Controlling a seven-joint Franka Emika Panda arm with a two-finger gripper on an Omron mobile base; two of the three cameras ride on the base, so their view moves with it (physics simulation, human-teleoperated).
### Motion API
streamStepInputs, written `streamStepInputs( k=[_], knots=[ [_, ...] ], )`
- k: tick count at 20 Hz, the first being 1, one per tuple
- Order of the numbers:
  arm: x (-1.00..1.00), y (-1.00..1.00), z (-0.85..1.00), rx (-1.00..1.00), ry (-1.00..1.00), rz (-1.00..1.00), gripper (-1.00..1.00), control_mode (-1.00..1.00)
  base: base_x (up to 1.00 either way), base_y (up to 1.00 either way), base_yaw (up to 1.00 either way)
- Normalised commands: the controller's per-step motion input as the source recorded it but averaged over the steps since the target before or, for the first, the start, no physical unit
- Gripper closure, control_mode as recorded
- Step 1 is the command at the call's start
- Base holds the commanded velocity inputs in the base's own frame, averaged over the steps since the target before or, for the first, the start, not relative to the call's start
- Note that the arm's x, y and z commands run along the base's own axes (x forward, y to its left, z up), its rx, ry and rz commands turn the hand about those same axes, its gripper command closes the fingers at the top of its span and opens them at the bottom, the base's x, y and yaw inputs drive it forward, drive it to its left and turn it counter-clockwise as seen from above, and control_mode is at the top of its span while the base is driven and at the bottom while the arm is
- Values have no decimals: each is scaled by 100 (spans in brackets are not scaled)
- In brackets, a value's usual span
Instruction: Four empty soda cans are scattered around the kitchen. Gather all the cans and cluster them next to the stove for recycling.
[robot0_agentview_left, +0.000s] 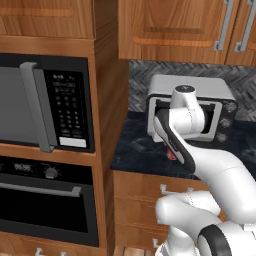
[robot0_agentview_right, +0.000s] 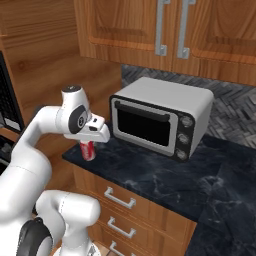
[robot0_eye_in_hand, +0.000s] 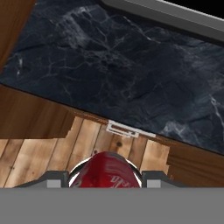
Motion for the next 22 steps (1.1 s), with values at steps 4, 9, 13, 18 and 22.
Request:
streamStepInputs(
  k=[4, 9, 13, 18, 22],
  knots=[
    [0, 0, 0, 0, 0, 0, 100, 100, -18, 10, 2],
    [0, 0, 0, 0, 0, 0, 100, 100, -10, 36, -3],
    [0, 0, 0, 0, 0, 0, 100, 100, -23, 40, -4],
    [0, 0, 0, 0, 0, 0, 100, 100, -38, 36, 0],
    [0, 0, 0, 0, 0, 0, 100, 100, -48, 26, -2]
  ],
)
